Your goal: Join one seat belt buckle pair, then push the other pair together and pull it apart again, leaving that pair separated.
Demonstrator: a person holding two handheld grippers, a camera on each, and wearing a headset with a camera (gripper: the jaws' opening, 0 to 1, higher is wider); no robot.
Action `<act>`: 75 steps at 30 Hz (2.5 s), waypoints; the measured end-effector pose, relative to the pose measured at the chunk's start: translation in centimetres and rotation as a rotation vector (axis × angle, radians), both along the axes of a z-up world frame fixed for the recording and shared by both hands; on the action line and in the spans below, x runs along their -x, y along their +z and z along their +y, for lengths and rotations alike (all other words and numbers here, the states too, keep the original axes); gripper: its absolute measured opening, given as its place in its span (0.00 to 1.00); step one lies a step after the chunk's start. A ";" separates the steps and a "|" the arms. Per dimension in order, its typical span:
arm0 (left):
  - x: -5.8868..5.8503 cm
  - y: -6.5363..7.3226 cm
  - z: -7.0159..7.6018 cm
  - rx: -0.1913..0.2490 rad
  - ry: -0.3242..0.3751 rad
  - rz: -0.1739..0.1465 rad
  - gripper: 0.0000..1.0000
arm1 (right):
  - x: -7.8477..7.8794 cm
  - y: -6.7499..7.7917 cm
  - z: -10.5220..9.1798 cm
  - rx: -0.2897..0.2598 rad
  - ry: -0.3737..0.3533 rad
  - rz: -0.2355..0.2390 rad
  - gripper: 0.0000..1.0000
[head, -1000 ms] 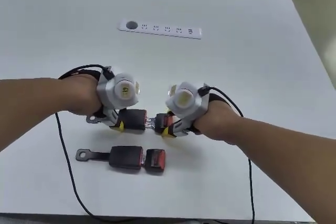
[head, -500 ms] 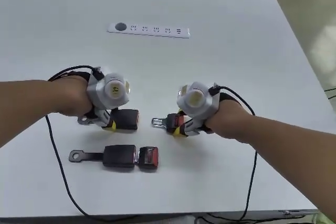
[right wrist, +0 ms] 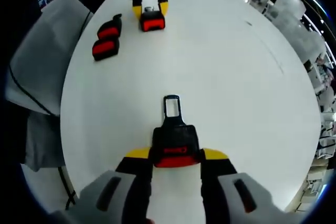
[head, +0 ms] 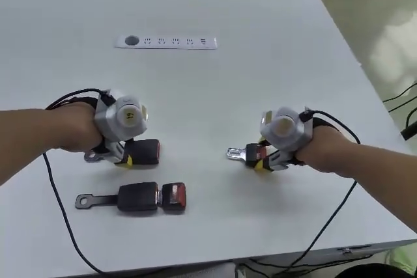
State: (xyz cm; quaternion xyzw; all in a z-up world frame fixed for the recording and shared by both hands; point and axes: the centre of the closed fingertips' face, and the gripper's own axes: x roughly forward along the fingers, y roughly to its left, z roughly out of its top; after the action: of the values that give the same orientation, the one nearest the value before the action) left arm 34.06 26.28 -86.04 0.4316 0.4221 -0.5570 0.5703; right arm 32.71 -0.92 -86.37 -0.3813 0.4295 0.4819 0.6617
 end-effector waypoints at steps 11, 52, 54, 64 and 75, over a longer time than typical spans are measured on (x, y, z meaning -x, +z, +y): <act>0.3 0.6 0.0 0.018 0.037 -0.046 0.32 | -1.0 0.2 -0.6 0.026 -0.052 -0.065 0.49; 12.3 8.6 12.3 0.428 0.733 -0.206 0.88 | 10.2 8.7 1.4 -0.499 -0.468 -0.165 0.99; 12.5 8.5 12.6 0.424 0.742 -0.202 0.91 | 10.3 9.0 1.5 -0.503 -0.466 -0.168 1.00; 12.4 9.1 12.9 0.452 0.815 -0.212 1.00 | 10.4 9.0 1.4 -0.529 -0.524 -0.174 1.00; 12.2 9.2 13.3 0.470 0.840 -0.222 1.00 | 10.5 8.9 1.4 -0.522 -0.525 -0.180 1.00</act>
State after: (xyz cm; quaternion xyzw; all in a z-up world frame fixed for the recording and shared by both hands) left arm 21.82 39.58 -76.85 0.1409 0.3593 -0.3098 0.8690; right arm 22.24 0.50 -77.44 -0.1179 0.3157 0.3537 0.8725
